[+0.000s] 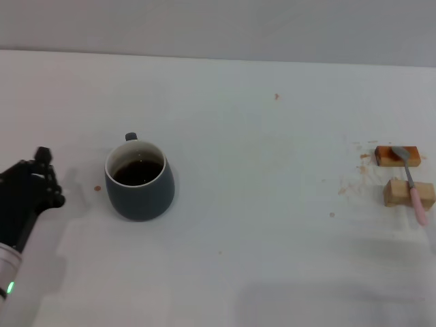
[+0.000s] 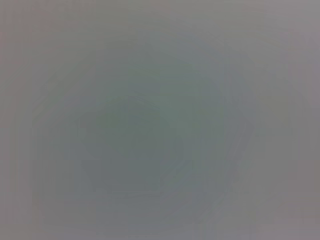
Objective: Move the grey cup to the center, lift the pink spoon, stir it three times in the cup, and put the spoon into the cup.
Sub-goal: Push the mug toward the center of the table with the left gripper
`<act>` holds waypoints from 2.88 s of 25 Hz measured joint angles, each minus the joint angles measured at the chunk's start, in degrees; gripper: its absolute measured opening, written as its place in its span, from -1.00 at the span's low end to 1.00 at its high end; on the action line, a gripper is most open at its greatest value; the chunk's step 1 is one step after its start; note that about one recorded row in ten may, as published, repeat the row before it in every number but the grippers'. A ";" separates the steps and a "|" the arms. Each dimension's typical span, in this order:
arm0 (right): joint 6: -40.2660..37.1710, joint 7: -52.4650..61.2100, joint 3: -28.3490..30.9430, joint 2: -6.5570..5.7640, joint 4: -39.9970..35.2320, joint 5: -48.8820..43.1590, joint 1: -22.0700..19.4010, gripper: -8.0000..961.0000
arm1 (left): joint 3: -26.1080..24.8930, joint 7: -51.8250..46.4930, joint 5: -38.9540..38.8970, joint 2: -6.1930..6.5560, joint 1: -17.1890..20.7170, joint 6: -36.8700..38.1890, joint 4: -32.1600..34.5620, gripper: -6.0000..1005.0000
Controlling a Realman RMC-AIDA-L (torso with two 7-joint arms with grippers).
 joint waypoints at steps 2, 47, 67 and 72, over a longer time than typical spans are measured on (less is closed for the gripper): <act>-0.94 -0.05 -0.49 -0.01 -0.15 -0.02 -0.04 0.65 | 1.31 -0.01 0.17 -0.06 -1.16 -2.54 -0.19 -0.99; -3.55 0.33 -1.39 -0.15 0.67 -0.21 0.11 0.65 | 12.03 -0.59 -0.07 -0.15 -6.94 -13.30 -5.34 -0.99; -4.11 0.36 -1.39 -0.22 0.87 0.06 -0.21 0.65 | 18.74 -0.62 0.23 -0.39 -8.77 -15.82 -10.99 -0.99; -4.14 0.36 -1.39 -0.22 0.87 0.19 -0.26 0.65 | 19.99 -0.58 0.24 -0.38 -8.96 -16.09 -12.02 -0.99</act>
